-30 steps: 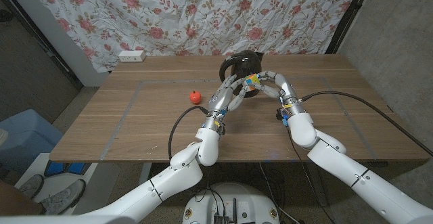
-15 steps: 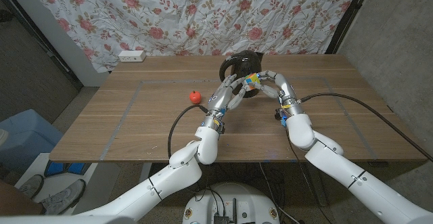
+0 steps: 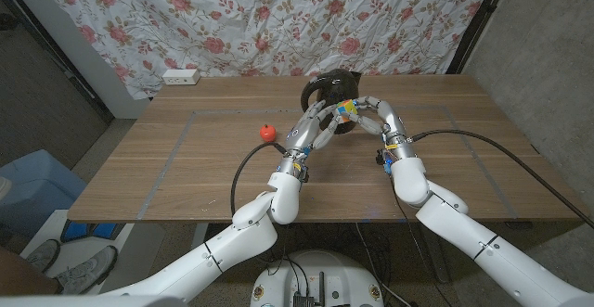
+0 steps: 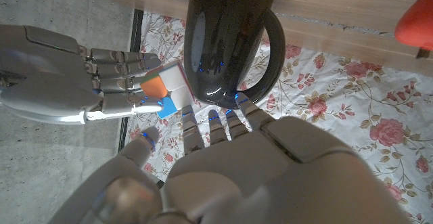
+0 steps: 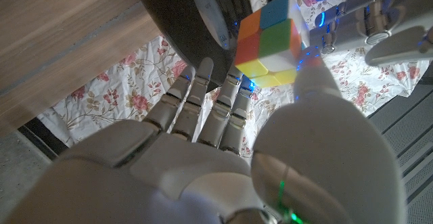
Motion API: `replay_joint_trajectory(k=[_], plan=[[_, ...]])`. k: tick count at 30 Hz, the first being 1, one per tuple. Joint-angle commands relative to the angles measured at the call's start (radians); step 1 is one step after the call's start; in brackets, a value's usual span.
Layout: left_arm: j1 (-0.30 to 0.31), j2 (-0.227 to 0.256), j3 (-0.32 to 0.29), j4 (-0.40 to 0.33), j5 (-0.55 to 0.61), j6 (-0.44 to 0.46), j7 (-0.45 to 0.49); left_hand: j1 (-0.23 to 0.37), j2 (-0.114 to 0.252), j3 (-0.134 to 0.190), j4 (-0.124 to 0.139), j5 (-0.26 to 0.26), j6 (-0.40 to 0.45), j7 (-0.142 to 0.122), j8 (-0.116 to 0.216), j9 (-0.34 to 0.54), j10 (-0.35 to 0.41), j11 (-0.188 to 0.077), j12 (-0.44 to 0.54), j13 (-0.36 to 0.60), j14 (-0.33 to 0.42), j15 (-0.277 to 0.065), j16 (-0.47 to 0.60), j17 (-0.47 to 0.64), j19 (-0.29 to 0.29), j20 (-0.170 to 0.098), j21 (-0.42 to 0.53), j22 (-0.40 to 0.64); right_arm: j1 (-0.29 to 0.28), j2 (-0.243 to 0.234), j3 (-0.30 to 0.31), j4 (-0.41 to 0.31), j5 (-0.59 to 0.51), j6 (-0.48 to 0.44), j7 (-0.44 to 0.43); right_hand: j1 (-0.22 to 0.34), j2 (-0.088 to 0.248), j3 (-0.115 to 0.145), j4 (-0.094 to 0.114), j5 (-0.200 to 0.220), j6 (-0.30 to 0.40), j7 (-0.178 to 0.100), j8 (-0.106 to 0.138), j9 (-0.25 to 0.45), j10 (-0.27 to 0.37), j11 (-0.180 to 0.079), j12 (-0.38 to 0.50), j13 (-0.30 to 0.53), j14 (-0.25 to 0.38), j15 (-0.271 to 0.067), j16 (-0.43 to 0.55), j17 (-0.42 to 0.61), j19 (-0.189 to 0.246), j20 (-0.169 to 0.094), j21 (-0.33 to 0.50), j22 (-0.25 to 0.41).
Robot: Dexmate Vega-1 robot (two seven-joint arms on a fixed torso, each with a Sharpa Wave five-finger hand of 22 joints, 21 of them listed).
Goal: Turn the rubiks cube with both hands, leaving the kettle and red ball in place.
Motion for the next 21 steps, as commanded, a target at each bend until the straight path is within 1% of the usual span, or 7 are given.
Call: replay_joint_trajectory(k=[1, 21], plan=[[-0.001, -0.006, 0.006, 0.0, 0.01, 0.01, 0.002, 0.008, 0.077, 0.004, -0.006, 0.006, 0.007, 0.003, 0.009, 0.002, 0.001, -0.001, 0.008, 0.004, -0.003, -0.025, 0.007, 0.003, -0.003, -0.022, 0.005, 0.002, -0.001, 0.015, -0.004, 0.012, -0.004, 0.011, -0.017, 0.08, 0.068, 0.002, -0.006, 0.004, 0.092, -0.082, 0.007, 0.003, 0.067, -0.055, 0.005, 0.004, 0.01, -0.155, 0.004, 0.004, 0.009, 0.004, 0.0, 0.002], [0.004, -0.007, 0.009, -0.01, 0.014, 0.026, -0.001, 0.01, 0.078, 0.008, -0.01, 0.005, 0.008, 0.008, 0.009, 0.002, 0.004, 0.0, 0.009, 0.003, -0.001, -0.025, 0.007, 0.003, -0.002, -0.022, 0.005, 0.002, -0.009, 0.056, 0.004, 0.027, 0.004, 0.015, -0.071, 0.097, 0.071, 0.003, -0.007, 0.003, 0.102, -0.081, 0.011, 0.003, 0.08, -0.055, 0.008, 0.007, 0.02, -0.155, 0.008, 0.007, 0.012, -0.001, 0.0, 0.002]])
